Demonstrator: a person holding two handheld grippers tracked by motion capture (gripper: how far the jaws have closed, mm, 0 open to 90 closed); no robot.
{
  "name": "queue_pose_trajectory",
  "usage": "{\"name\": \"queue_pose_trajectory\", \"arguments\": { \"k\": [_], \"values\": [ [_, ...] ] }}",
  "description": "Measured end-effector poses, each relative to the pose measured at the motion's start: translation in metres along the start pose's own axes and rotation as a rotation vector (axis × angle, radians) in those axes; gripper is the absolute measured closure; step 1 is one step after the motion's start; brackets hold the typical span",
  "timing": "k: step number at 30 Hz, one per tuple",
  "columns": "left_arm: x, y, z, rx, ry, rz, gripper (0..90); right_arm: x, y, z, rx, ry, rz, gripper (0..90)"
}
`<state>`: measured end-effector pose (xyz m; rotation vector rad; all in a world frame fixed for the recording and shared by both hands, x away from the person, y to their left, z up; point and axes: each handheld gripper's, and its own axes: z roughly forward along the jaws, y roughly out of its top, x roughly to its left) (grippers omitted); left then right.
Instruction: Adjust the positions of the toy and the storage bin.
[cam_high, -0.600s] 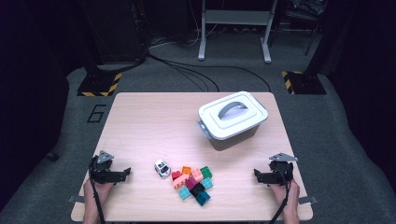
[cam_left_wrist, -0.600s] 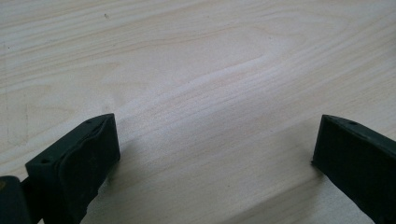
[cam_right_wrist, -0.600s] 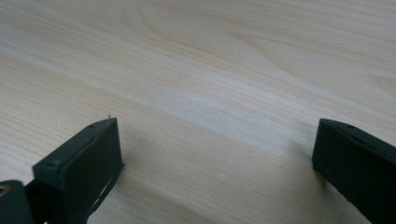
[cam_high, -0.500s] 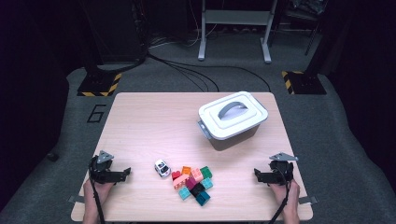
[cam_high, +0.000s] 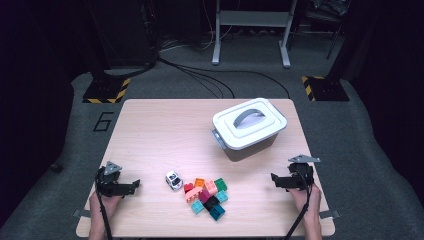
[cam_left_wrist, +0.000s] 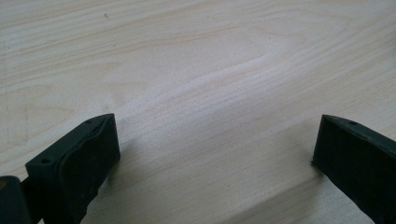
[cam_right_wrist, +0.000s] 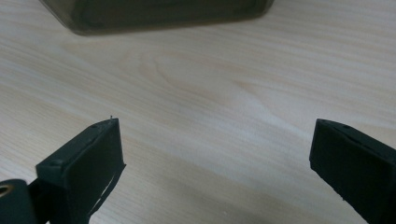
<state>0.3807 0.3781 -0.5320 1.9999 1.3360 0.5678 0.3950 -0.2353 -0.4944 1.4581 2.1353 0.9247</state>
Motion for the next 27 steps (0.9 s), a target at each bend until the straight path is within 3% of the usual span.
{"name": "queue_pose_trajectory", "arguments": {
  "k": [20, 27],
  "values": [
    [0.000, 0.000, 0.000, -0.002, 0.001, 0.001, 0.5, 0.003, 0.065, -0.018, -0.036, 0.027, -0.049, 2.2],
    [0.000, 0.000, 0.000, -0.001, 0.001, 0.001, 0.5, 0.001, 0.087, -0.020, -0.047, 0.027, -0.042, 2.2]
  ]
}}
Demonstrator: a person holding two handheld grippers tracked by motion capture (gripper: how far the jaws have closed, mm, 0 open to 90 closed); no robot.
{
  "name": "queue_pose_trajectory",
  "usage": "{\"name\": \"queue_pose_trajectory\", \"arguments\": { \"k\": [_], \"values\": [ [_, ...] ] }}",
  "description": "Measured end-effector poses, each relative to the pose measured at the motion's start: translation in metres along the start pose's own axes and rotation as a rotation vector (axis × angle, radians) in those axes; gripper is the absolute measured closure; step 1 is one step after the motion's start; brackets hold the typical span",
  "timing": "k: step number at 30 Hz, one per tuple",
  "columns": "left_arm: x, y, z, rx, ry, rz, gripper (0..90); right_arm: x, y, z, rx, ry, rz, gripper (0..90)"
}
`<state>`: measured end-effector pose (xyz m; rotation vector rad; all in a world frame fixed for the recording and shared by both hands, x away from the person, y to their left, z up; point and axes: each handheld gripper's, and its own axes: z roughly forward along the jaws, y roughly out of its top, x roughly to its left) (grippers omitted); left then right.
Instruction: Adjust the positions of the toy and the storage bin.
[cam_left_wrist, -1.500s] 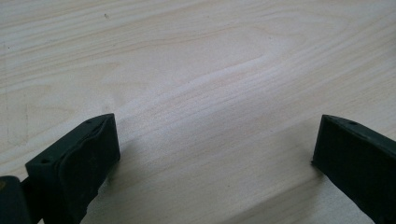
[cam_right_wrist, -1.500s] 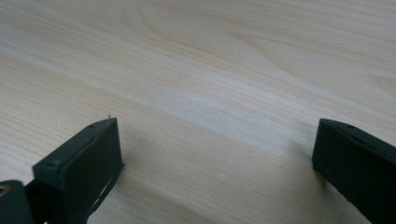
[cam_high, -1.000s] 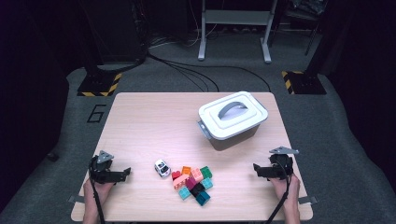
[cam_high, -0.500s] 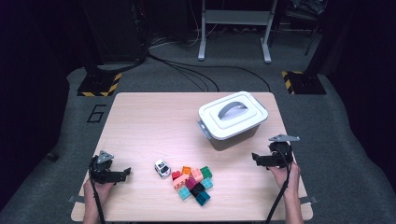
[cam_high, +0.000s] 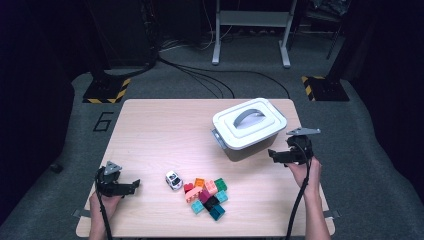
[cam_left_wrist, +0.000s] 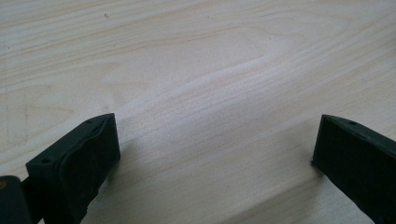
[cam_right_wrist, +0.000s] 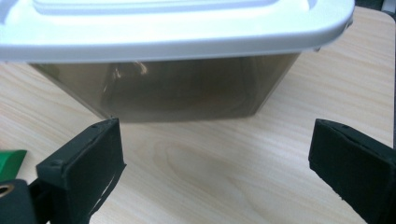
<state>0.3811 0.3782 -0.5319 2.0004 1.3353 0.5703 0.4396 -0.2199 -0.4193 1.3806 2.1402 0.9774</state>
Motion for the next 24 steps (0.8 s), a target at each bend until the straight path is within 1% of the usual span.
{"name": "queue_pose_trajectory", "arguments": {
  "k": [1, 4, 5, 6, 9, 13, 15, 16, 17, 22, 24],
  "values": [
    [0.000, 0.000, 0.000, 0.000, -0.001, 0.000, 0.5, -0.001, 0.002, -0.001, 0.001, 0.004, -0.012, 2.2],
    [0.000, 0.000, 0.000, -0.001, 0.000, 0.000, 0.6, -0.002, 0.010, -0.001, -0.006, 0.001, -0.011, 2.3],
    [0.000, 0.000, 0.000, -0.001, 0.000, 0.000, 0.7, -0.003, 0.012, -0.002, -0.005, 0.000, -0.018, 2.3],
    [0.000, 0.000, 0.000, -0.001, 0.000, 0.000, 0.7, -0.003, 0.015, -0.002, -0.011, -0.001, -0.012, 2.3],
    [0.000, 0.000, 0.000, 0.000, -0.001, -0.002, 0.7, -0.005, 0.022, -0.002, -0.012, 0.002, -0.019, 2.6],
    [0.000, 0.000, 0.000, 0.000, -0.001, -0.002, 0.7, -0.008, 0.032, 0.001, -0.017, 0.004, -0.015, 3.6],
    [-0.001, 0.000, 0.000, 0.000, -0.001, -0.002, 0.8, -0.009, 0.036, 0.003, -0.030, -0.001, -0.022, 4.7],
    [0.000, 0.000, 0.000, 0.000, -0.001, 0.000, 0.9, -0.009, 0.039, 0.004, -0.029, -0.007, -0.021, 5.2],
    [0.000, 0.000, 0.000, -0.002, -0.001, 0.001, 0.9, -0.010, 0.041, 0.006, -0.027, -0.013, -0.031, 5.4],
    [-0.001, 0.000, 0.000, 0.000, -0.002, 0.001, 1.0, -0.019, 0.055, 0.014, -0.018, -0.025, -0.008, 7.7],
    [0.000, 0.000, -0.001, 0.002, -0.006, 0.007, 1.2, -0.023, 0.059, 0.018, -0.019, -0.029, -0.006, 11.2]
  ]
}}
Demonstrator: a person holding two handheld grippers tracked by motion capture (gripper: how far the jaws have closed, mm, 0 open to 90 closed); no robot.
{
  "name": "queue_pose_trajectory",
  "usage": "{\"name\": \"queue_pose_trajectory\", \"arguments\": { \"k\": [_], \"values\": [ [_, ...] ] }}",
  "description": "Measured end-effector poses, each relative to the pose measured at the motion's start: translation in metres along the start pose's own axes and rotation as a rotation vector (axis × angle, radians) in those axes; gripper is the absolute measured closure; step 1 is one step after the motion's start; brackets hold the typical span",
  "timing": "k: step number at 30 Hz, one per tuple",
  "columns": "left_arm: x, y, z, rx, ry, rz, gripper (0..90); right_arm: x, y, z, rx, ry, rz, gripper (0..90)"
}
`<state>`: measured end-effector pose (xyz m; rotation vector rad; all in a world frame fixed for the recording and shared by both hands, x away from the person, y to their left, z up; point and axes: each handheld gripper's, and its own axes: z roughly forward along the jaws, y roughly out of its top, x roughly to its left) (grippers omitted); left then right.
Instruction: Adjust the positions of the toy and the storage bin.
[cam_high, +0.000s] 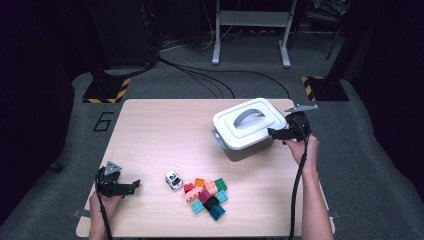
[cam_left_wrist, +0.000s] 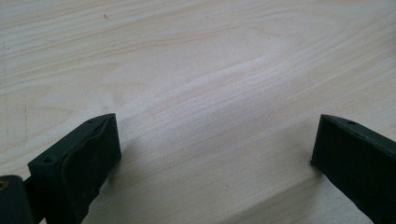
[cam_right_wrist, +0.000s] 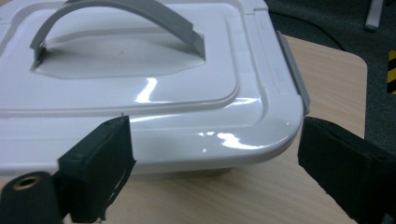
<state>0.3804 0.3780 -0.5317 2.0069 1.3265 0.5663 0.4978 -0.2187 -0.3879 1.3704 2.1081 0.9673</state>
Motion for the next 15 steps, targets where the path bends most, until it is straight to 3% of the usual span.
{"name": "queue_pose_trajectory", "arguments": {
  "k": [3, 9, 15],
  "values": [
    [0.000, 0.000, 0.000, 0.005, -0.003, 0.000, 1.4, -0.003, 0.005, 0.006, 0.005, -0.019, 0.011, 16.3],
    [0.000, 0.000, -0.001, 0.006, -0.003, 0.003, 1.4, -0.009, 0.014, 0.014, -0.001, -0.102, 0.026, 41.1],
    [0.001, 0.000, -0.001, 0.005, -0.003, 0.014, 1.7, -0.023, 0.017, 0.020, 0.013, -0.110, 0.081, 56.8]
  ]
}}
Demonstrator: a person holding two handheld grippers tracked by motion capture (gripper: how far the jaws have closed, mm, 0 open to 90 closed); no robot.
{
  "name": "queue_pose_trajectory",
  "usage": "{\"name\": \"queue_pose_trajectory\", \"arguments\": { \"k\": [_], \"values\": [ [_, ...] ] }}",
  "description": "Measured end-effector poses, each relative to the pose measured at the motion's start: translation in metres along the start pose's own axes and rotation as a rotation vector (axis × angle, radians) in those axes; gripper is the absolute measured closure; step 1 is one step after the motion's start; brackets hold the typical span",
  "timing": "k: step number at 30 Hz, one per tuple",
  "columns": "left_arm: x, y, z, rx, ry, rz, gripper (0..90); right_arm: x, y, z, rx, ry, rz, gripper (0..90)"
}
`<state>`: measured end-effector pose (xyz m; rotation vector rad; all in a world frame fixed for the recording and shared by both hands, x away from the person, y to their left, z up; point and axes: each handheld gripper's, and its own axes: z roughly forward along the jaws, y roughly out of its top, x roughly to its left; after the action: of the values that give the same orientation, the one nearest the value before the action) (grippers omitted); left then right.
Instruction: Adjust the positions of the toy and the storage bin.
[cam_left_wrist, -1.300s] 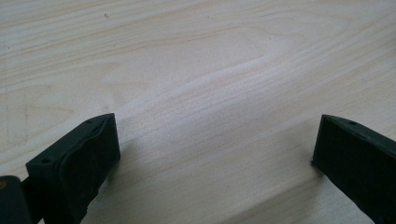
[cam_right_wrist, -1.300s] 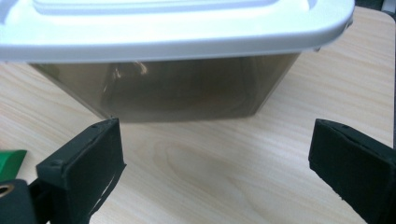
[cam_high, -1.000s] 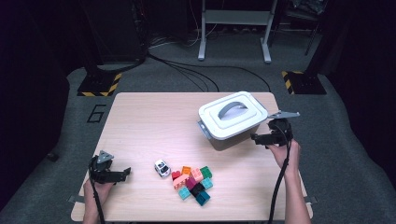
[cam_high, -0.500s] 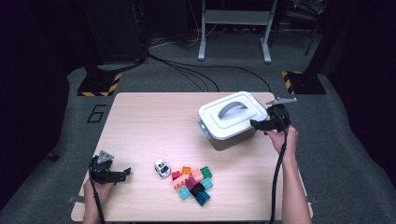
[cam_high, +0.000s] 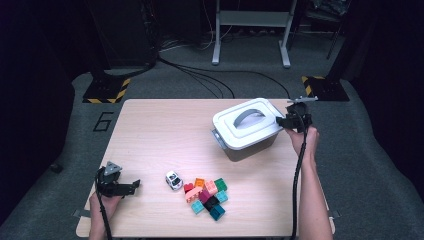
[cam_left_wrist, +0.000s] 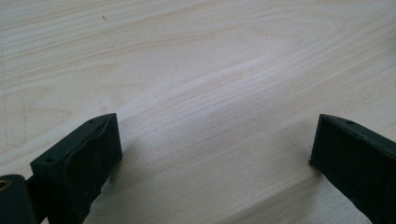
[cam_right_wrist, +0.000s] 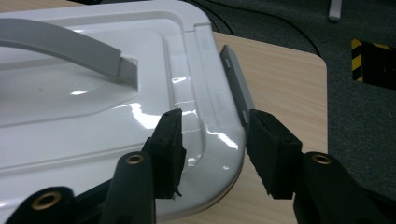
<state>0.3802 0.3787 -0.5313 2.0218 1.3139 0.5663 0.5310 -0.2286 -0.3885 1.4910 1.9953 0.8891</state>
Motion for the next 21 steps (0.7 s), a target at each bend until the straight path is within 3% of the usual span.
{"name": "queue_pose_trajectory", "arguments": {
  "k": [5, 9, 21],
  "values": [
    [0.000, 0.000, 0.000, -0.002, 0.000, -0.004, 1.7, -0.009, -0.002, 0.005, -0.009, 0.023, 0.025, 65.8],
    [-0.001, 0.000, 0.001, -0.008, 0.001, -0.009, 1.7, -0.013, -0.003, 0.004, -0.009, 0.048, 0.048, 66.9],
    [0.000, 0.000, 0.000, 0.003, 0.000, -0.004, 2.1, -0.005, -0.011, -0.010, 0.037, 0.019, 0.060, 66.6]
  ]
}}
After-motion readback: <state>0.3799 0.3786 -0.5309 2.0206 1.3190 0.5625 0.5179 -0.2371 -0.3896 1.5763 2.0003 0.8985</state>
